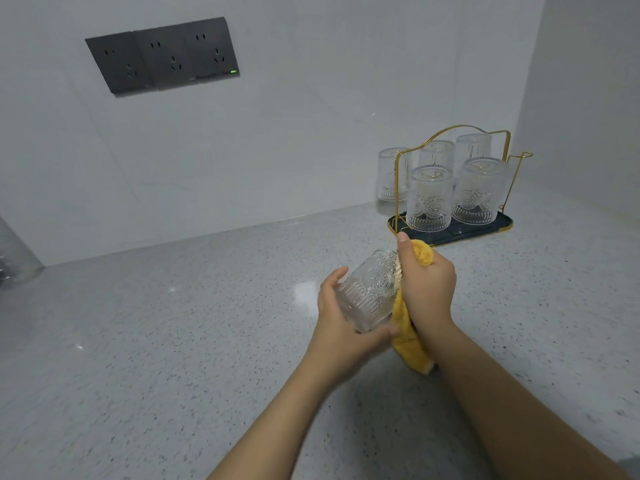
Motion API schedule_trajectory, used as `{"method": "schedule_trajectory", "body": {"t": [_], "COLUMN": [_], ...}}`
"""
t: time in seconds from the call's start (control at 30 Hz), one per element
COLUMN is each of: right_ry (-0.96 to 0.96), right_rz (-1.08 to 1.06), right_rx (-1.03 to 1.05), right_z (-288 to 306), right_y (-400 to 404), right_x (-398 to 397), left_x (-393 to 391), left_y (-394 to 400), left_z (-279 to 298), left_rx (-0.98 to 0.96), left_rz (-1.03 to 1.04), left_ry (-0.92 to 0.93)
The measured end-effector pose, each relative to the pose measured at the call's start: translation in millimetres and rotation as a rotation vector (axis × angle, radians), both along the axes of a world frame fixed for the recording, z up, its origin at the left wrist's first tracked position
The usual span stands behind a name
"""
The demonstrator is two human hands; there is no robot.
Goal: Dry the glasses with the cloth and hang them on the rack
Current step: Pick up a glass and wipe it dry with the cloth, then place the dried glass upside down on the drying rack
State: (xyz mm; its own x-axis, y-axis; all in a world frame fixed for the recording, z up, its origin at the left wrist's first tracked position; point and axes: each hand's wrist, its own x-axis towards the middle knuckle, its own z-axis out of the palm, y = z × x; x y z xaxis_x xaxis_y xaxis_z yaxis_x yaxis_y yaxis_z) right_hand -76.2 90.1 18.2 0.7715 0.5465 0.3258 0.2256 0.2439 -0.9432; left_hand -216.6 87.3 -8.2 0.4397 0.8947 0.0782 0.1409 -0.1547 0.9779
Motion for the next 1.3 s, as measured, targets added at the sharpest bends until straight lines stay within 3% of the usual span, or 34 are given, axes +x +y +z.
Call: {"method": "schedule_trajectory", "body": {"t": [0.07,0.1,0.3,0.5,0.7,1.13,1.3], "right_ry": [0.035,0.046,-0.078,-0.164,-0.048,-0.121,-0.110], "right_rz": [0.008,0.022,0.092,-0.035,-0.179,-0.277,-0.268], "right_rx": [-0.006,0.000,0.114,0.120,0.008,-0.013,-0.005], "right_z": [-1.6,-1.9,-1.5,0.8,6.9,24.5,24.6], "right_y": [0.8,0.9,-2.1,-10.1,-26.3,-56.9,-48.3], "right_x": [0.4,-0.1,-7.5,6.0,41.2,144.4,174.5], "left_x": [-1.0,-2.7,-4.8,9.6,24.8,166.6,223.9], "left_y": [1.8,2.6,8.2,-1.8,4.2,27.7,49.2], "left_z": [-4.0,-4.0,4.8,12.9,44.2,127.8,145.7], "left_rx": [0.196,0.199,-0.407,-0.545,-0.273,0.151,0.401], "left_rz": [0.071,0.077,-0.006,0.086,0.136,0.043,0.010], "left_ry": [0.002,-0.053,-0.489,-0.506,-0.357,-0.204,-0.085]}}
